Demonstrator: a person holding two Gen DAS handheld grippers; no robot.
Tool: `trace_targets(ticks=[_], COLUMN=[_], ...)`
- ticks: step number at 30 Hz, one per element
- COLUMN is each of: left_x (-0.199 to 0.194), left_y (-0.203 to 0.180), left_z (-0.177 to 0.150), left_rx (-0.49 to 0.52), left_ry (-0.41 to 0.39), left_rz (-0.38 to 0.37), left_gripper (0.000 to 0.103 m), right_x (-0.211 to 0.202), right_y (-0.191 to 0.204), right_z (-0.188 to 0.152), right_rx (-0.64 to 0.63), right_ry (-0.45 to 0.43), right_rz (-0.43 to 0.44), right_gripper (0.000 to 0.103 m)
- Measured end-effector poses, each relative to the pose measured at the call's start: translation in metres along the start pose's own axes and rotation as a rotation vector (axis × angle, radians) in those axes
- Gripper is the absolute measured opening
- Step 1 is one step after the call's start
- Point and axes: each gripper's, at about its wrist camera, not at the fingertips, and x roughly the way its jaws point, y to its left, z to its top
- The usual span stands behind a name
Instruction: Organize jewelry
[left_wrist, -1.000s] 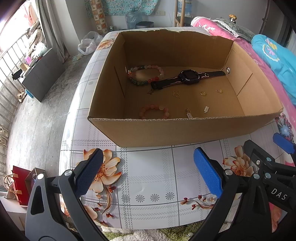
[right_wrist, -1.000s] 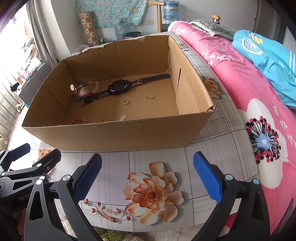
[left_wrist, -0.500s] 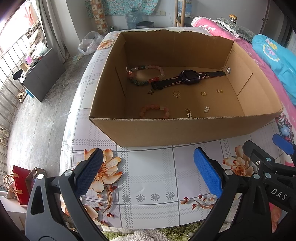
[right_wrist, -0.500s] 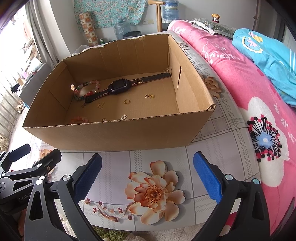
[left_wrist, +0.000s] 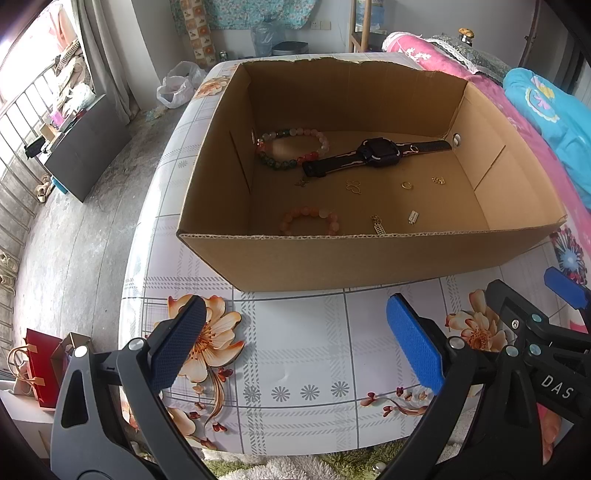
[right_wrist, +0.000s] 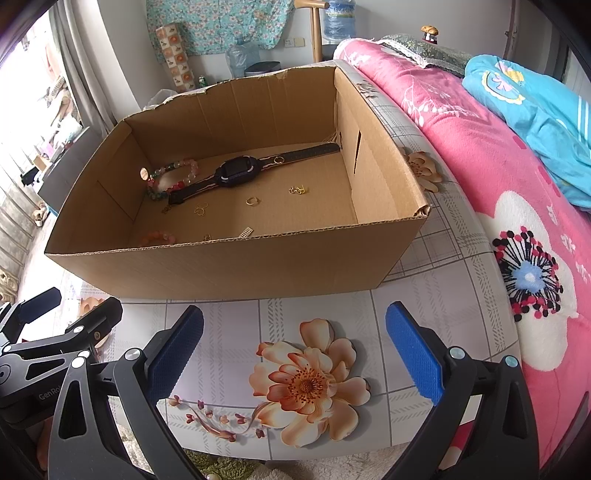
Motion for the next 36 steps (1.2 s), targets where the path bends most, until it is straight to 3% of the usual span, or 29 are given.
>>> trace_targets(ticks=[36], left_x=[0.0007], left_y=[-0.0003], left_z=[-0.0007], left_rx=[-0.013], left_ry=[0.006], left_rz=[0.007], left_gripper=[0.094], right_x=[-0.0003], right_y=[0.0026], right_z=[0.0028], right_rx=[-0.002], right_ry=[0.004], right_rz=[0.002], right_gripper=[0.096])
